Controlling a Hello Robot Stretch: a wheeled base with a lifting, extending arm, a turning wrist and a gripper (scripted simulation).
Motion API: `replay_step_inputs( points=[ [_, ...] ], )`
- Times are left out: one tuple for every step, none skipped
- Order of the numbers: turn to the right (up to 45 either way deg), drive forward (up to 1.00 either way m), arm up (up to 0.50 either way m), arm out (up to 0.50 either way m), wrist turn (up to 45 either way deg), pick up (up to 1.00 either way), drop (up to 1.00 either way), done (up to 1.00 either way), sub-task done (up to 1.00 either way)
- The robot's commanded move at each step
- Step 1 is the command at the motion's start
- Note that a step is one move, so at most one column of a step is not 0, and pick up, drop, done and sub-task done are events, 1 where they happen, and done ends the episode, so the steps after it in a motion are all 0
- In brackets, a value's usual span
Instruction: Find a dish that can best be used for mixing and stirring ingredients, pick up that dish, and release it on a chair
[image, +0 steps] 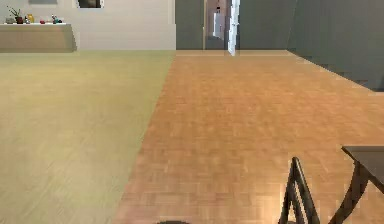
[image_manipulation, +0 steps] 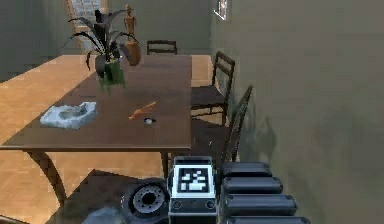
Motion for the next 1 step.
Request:
replay_step_inputs(
  points=[
    [-24.0,0.0,0.0,0.0,0.0,0.0,0.0,0.0,0.0]
  ],
)
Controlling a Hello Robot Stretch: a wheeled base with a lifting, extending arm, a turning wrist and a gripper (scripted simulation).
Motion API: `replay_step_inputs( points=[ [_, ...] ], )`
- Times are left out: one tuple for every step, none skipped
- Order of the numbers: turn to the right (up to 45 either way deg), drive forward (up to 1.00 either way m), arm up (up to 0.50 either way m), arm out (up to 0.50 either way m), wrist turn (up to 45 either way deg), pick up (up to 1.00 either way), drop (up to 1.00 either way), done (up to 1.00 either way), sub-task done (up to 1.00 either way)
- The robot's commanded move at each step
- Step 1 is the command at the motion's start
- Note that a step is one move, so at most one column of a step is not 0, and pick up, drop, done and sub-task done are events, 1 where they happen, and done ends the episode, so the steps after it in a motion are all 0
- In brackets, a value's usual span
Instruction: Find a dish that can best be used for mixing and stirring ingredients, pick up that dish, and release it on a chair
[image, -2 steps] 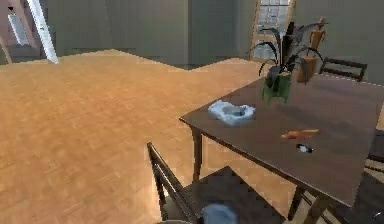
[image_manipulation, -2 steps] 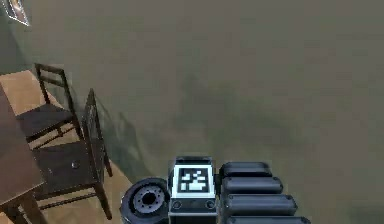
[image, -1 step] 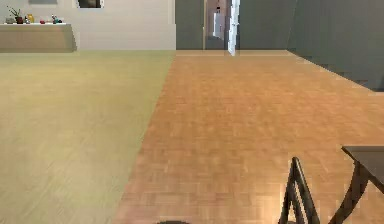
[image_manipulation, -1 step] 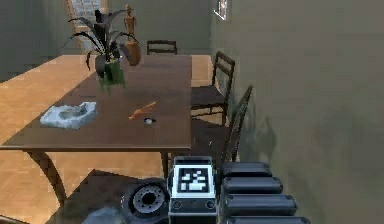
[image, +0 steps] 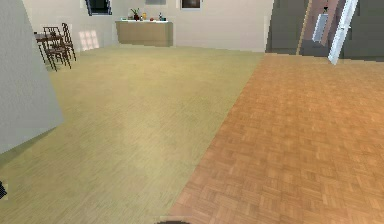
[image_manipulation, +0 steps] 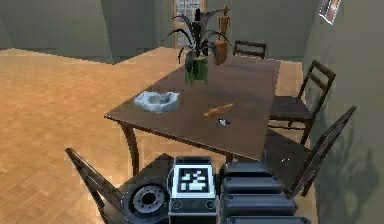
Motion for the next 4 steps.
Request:
replay_step_inputs(
  points=[
    [0.0,0.0,0.0,0.46,0.0,0.0,0.0,0.0,0.0],
    [0.0,0.0,0.0,0.0,45.0,0.0,0.0,0.0,0.0],
    [0.0,0.0,0.0,0.0,45.0,0.0,0.0,0.0,0.0],
    [0.0,0.0,0.0,0.0,9.0,0.0,0.0,0.0,0.0]
  ],
)
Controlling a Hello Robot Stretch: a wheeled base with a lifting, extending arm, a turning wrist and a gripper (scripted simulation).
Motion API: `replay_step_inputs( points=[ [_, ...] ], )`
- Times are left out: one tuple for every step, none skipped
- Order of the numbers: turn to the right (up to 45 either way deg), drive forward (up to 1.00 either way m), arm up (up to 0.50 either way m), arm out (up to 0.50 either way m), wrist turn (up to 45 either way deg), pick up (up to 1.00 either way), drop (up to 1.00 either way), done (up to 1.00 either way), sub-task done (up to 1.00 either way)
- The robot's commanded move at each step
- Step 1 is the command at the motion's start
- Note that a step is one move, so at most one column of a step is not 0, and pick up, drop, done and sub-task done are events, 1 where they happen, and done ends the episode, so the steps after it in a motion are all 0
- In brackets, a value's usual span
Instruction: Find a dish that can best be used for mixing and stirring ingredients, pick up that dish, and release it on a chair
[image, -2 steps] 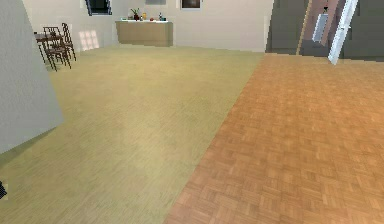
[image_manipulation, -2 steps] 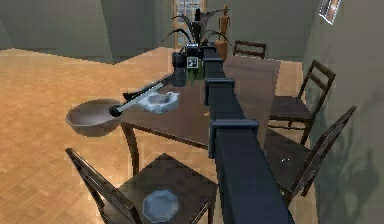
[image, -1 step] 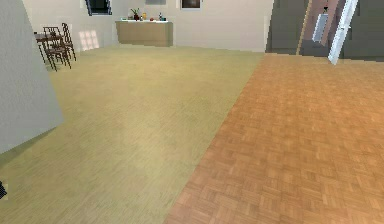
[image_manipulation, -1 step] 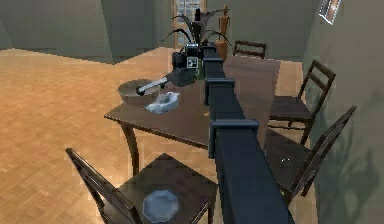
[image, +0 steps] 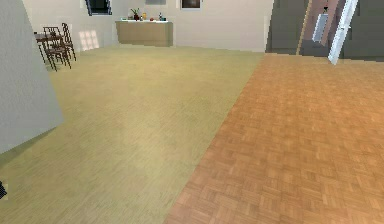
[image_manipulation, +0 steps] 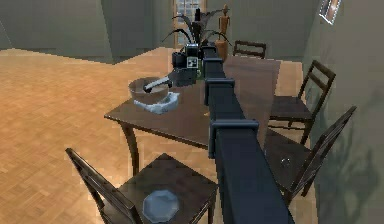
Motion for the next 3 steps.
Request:
replay_step_inputs(
  points=[
    [0.0,0.0,-0.34,0.0,0.0,0.0,0.0,0.0,0.0],
    [0.0,0.0,-0.5,0.0,0.0,0.0,0.0,0.0,0.0],
    [0.0,0.0,0.0,0.0,0.0,0.0,1.0,0.0,0.0]
  ],
)
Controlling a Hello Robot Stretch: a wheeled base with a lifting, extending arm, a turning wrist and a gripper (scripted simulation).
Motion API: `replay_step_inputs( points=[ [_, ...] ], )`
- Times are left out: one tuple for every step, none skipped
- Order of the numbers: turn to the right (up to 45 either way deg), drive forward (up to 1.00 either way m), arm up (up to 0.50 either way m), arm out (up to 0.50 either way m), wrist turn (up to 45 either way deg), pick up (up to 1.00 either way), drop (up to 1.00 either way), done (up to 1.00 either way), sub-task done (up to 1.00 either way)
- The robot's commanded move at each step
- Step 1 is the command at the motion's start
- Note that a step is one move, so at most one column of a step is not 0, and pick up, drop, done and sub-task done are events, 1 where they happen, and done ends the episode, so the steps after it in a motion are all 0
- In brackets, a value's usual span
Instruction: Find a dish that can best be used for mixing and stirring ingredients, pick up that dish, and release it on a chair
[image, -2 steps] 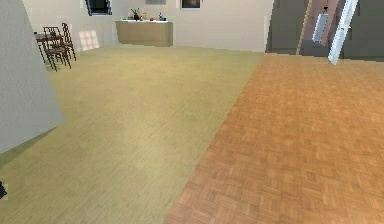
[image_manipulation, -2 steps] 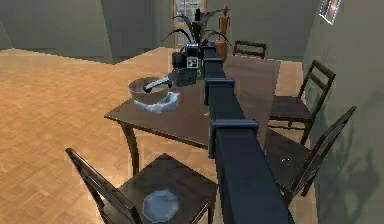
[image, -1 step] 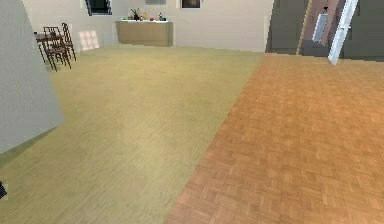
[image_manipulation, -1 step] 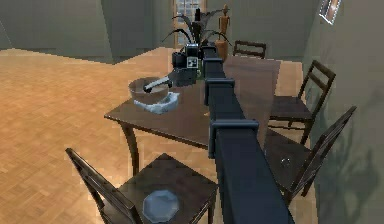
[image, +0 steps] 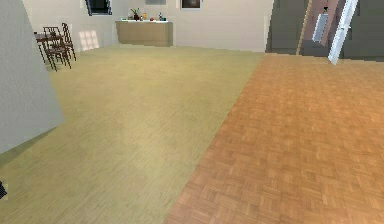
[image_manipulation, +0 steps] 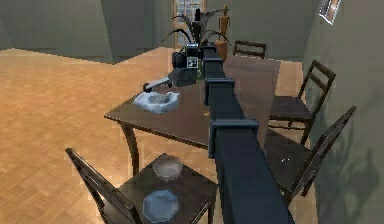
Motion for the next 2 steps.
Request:
replay_step_inputs(
  points=[
    [0.0,0.0,0.0,-0.1,0.0,0.0,0.0,0.0,0.0],
    [0.0,0.0,0.0,0.0,0.0,0.0,0.0,1.0,0.0]
  ],
)
